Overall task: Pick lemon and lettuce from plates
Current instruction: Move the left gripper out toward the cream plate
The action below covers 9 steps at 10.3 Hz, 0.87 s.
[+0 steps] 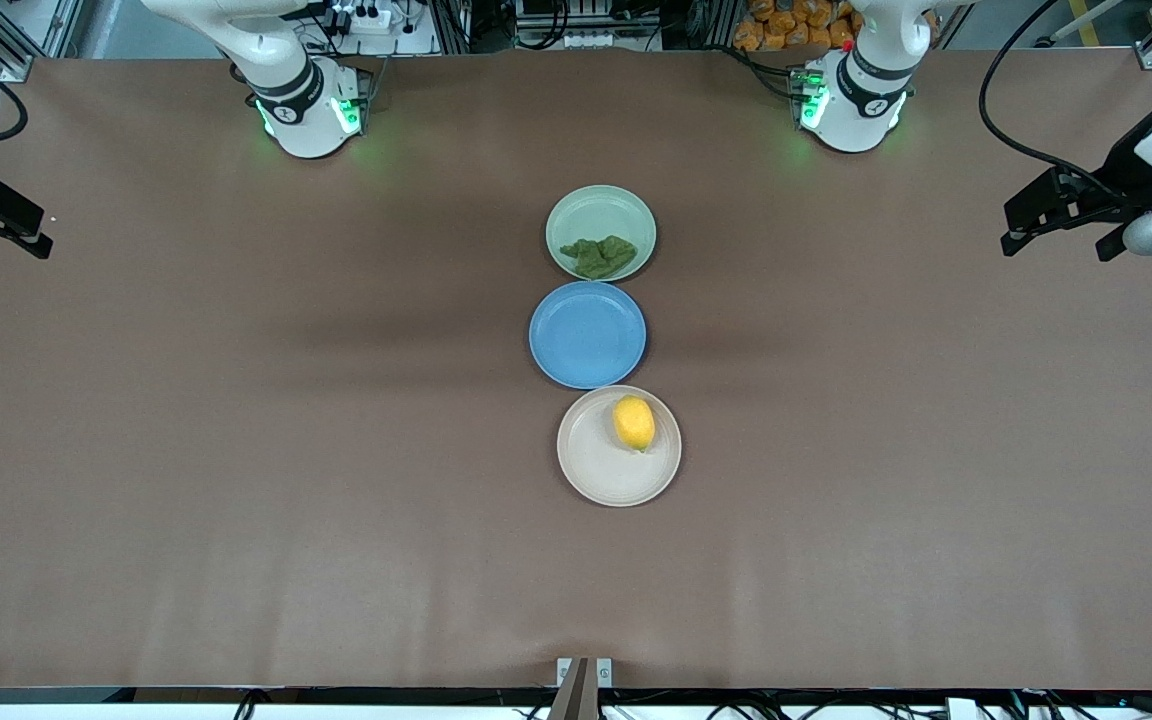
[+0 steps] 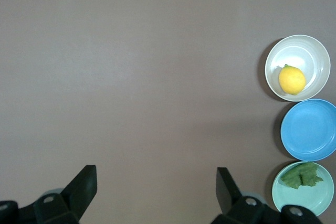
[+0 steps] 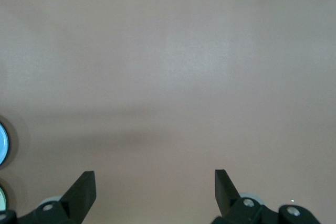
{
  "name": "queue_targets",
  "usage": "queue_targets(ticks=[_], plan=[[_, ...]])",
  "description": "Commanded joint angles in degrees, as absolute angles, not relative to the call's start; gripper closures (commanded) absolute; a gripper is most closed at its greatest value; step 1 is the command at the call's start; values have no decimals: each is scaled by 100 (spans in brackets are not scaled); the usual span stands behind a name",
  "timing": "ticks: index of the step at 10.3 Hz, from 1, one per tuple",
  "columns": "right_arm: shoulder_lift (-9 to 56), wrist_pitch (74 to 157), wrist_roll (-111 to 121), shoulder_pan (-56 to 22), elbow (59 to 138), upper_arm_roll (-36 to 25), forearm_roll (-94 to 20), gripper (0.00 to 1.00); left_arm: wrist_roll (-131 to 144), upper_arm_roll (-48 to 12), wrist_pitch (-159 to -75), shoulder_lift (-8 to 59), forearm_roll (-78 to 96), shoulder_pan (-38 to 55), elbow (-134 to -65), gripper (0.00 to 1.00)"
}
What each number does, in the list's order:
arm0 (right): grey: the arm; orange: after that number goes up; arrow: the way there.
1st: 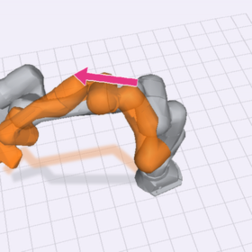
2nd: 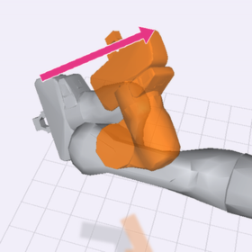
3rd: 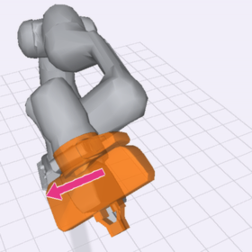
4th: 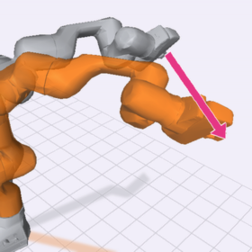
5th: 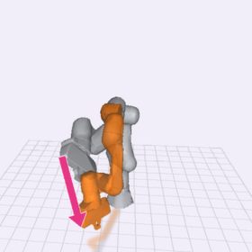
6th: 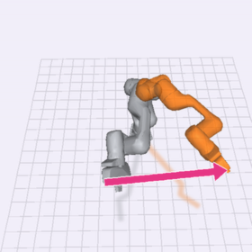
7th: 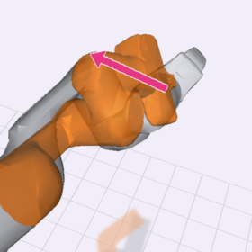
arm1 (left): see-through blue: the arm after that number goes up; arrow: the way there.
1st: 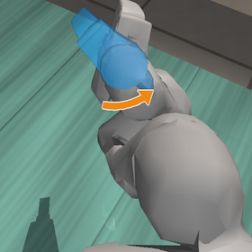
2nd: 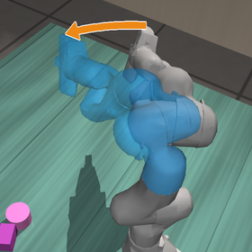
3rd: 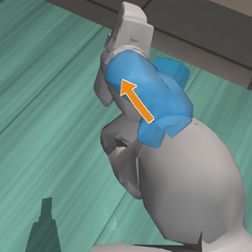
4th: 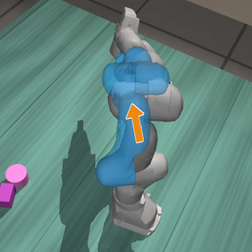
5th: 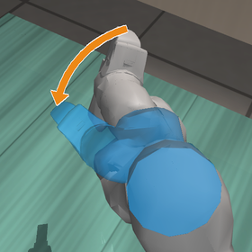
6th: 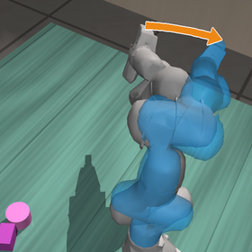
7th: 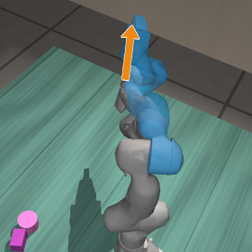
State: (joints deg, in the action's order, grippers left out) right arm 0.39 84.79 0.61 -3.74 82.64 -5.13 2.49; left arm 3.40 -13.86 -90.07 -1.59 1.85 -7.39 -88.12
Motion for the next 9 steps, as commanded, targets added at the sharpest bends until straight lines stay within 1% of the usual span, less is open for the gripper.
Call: queue_targets(ticks=[1, 3, 5, 6, 9], plan=[[-18, 8411, 44, -448, 8244, -580, 237, 0, 211, -1380, -8886, -202, 123, -756, -8736, 0], [-18, 8411, 18, -448, 8244, -580, 237, 0, 159, -1388, -8886, -132, 158, -791, -8754, 0], [-18, 8411, 53, -448, 8244, -580, 237, 0, 297, -1476, -8929, 192, 498, -625, -8763, 0], [-18, 8411, 61, -448, 8244, -580, 237, 0, 569, -1520, -9139, 411, 910, -494, -8754, 0], [-9, 8402, 323, -483, 8297, -571, 281, 0, 1393, -1564, -9798, 948, 940, 157, -8754, 0]])
